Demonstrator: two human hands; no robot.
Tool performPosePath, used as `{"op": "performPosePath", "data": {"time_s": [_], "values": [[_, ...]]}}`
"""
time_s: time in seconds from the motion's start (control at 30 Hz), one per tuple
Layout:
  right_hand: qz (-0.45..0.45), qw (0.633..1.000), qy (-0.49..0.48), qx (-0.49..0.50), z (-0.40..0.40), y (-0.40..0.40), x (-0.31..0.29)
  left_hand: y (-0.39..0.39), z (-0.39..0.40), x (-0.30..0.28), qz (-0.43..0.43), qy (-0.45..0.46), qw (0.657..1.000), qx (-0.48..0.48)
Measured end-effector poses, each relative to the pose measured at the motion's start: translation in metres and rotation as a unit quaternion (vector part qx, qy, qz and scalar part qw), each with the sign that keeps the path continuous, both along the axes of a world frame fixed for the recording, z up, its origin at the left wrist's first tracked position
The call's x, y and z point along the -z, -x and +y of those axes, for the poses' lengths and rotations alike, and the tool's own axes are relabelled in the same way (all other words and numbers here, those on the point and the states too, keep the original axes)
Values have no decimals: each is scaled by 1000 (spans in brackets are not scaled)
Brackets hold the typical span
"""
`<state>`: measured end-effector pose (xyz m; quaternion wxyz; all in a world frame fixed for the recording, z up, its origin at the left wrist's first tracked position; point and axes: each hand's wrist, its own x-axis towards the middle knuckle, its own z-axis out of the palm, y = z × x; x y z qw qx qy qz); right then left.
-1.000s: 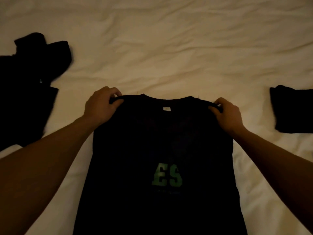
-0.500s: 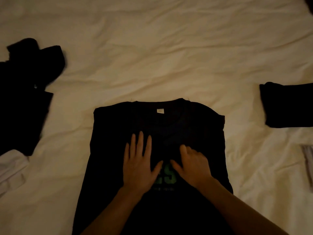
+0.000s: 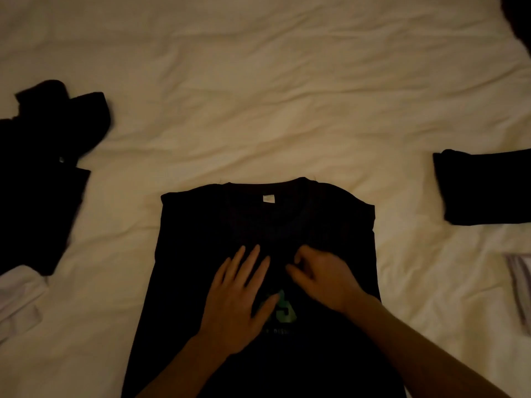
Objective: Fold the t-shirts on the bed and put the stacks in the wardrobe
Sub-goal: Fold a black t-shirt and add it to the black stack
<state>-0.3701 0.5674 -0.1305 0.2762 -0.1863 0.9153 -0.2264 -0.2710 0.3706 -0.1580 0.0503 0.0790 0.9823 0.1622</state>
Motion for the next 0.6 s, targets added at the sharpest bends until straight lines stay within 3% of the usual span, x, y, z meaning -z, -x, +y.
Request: {"op": "performPosePath", "data": {"time_s": [0.1,0.17,0.23,0.3,0.33,0.4,0.47,0.53,0.6], "values": [[177,972,48,148,13,43,-6,46,-43,-20,96,-72,986,-119],[223,954,-14,200,25,79,-7,87,-85,-31,132,-70,950,-275],[154,961,-117,200,36,107,-4,122,-125,-33,27,-78,921,-381],[68,968,-168,172,45,122,0,144,-151,-31,-138,-86,909,-384],[32,975,-147,162,47,125,2,150,-157,-33,-203,-102,904,-361],[-5,985,-62,163,50,126,8,158,-160,-32,-232,-159,900,-332],[28,981,-21,189,51,124,11,161,-155,-32,-158,-189,914,-321],[88,971,-21,221,50,124,10,158,-149,-32,-47,-185,929,-317],[136,962,-29,234,48,125,9,151,-148,-28,9,-187,933,-308]]}}
